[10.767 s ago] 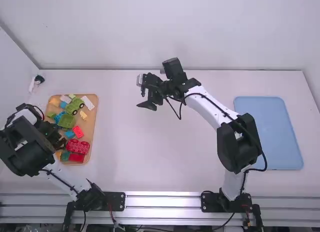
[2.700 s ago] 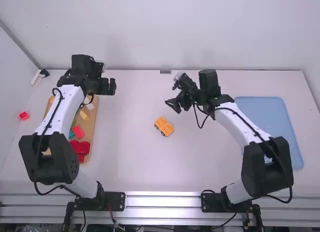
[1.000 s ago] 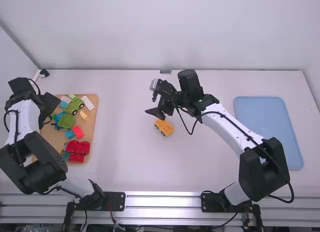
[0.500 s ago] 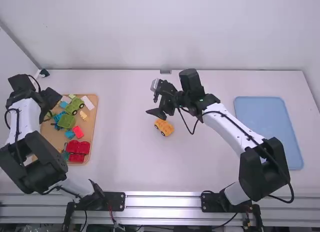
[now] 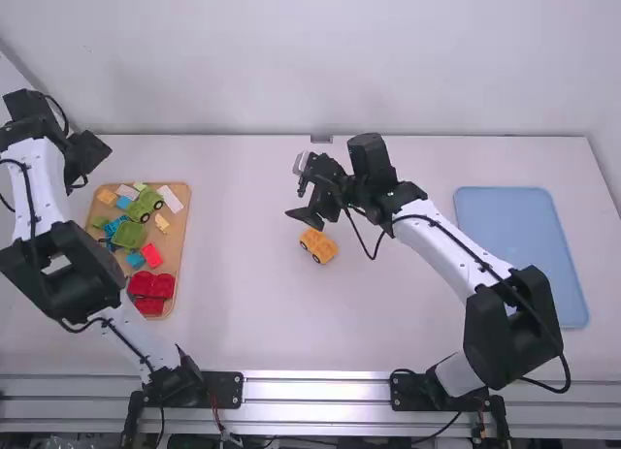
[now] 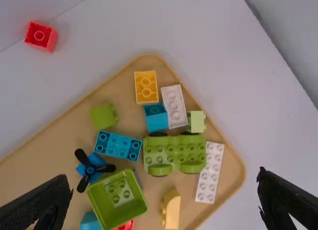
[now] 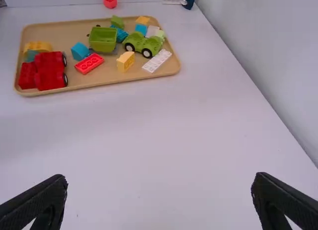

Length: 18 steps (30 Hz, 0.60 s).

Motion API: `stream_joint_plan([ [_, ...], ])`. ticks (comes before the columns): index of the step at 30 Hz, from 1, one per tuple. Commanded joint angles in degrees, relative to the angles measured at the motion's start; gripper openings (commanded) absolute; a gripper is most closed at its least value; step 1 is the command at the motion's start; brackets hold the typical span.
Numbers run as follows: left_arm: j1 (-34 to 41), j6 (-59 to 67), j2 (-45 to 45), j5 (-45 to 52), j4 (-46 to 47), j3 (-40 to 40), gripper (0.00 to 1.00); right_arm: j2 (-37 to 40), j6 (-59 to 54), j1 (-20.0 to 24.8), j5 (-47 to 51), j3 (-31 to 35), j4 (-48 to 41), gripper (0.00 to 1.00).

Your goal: Assemble lego blocks to make yellow taxi

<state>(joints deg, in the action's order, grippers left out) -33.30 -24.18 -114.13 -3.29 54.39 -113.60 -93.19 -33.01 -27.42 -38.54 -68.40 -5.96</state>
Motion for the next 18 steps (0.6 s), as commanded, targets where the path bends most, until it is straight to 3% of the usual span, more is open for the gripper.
stream_joint_plan([
  [1,-0.48,-0.15,-5.03,-0.79,2.73,-6.01,0.99,-0.15,0.20,0.81,-0.02,-1.70,-0.07,0.99],
  [7,-0.37,0.02,-17.51,-0.83,7.58,-17.25,0.99,-0.15,1.79,1.27,0.22,-1.70,-0.26,0.99],
  [18,-0.81,-2.32,-27.39,-3.02,1.38,-19.06,0.96,-0.15,3.21,1.88,1.31,-1.70,-0.59,0.99],
])
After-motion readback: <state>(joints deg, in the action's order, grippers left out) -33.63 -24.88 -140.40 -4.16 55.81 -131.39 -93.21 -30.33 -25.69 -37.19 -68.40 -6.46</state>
